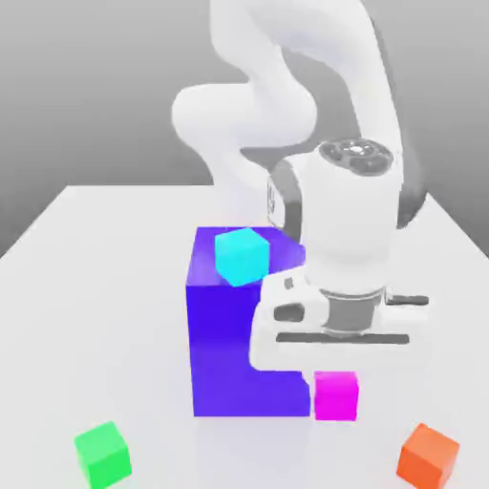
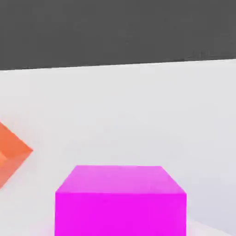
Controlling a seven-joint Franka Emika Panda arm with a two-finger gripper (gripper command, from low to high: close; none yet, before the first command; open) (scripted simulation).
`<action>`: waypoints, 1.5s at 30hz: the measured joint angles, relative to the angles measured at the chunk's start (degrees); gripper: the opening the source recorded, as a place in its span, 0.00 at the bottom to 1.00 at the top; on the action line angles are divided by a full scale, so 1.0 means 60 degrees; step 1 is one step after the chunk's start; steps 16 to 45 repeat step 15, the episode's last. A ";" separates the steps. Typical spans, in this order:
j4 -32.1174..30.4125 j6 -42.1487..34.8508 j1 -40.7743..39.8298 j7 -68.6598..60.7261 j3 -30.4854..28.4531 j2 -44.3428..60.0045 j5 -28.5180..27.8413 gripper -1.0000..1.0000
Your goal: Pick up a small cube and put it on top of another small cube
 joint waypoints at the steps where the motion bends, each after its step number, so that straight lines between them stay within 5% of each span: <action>1: 0.0111 -0.0107 -0.0239 -0.0173 -0.0246 0.0010 0.0063 0.00; 9: 0.0929 0.0090 -0.2069 -0.0948 -0.1773 0.1114 0.0571 0.00; 10: 0.0975 0.0389 -0.2139 -0.0985 -0.1783 0.1463 0.0624 1.00; 45: 0.0975 0.0389 -0.2139 -0.0985 -0.1783 0.1463 0.0624 1.00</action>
